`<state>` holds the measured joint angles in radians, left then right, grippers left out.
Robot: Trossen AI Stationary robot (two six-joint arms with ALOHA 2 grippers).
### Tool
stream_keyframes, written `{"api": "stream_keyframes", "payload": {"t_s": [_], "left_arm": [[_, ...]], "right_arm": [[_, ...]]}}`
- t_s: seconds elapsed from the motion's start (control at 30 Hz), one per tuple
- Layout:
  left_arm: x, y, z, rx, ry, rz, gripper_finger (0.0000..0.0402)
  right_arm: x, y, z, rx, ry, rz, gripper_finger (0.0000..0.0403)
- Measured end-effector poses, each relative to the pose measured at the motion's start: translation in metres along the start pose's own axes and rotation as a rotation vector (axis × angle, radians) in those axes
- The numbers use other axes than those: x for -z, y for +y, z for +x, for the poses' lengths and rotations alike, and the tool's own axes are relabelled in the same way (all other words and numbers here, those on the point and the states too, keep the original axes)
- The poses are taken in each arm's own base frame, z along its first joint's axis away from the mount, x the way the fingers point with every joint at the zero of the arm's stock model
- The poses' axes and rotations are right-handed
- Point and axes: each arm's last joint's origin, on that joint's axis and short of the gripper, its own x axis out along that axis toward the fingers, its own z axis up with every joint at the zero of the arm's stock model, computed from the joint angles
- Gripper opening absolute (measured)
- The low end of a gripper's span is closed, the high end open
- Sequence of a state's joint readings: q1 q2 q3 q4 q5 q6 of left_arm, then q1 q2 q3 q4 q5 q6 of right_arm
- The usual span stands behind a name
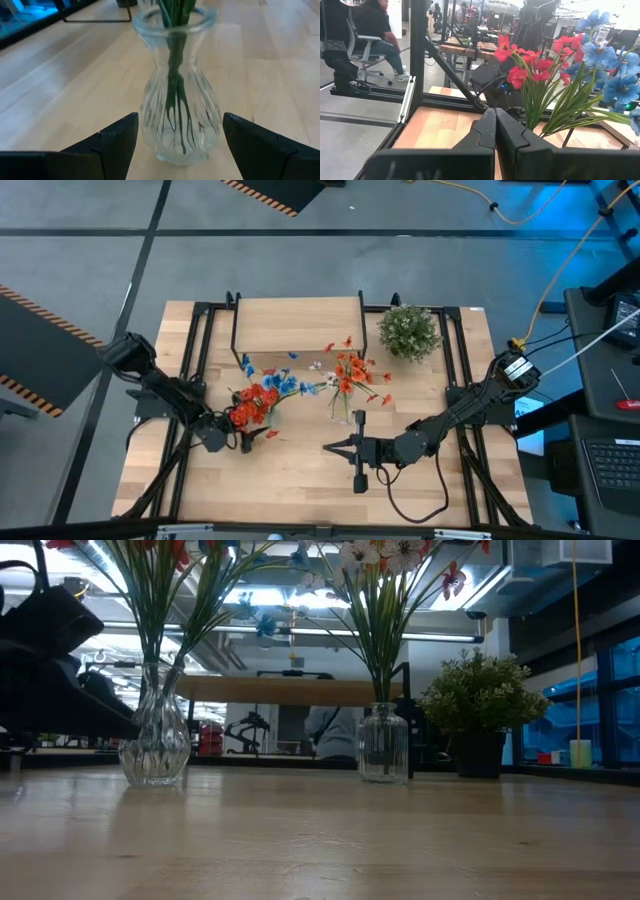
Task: Pick and place flowers into a vace then onto a shelf
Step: Put the left transparent vase on the shelf
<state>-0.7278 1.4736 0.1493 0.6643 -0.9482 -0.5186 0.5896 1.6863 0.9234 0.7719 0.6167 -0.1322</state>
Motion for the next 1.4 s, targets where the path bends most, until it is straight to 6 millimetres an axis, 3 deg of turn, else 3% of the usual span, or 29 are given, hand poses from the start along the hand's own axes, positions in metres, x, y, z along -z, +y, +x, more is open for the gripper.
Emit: {"api": "stream_keyframes", "payload": {"t_s": [1.4], "left_arm": [[-0.017, 0.016, 0.028, 0.075, 0.04, -0.175, 0.0281]], "right_arm": [[0.001, 0.0, 0.0, 0.0, 0.006, -0.005, 0.0004]]}}
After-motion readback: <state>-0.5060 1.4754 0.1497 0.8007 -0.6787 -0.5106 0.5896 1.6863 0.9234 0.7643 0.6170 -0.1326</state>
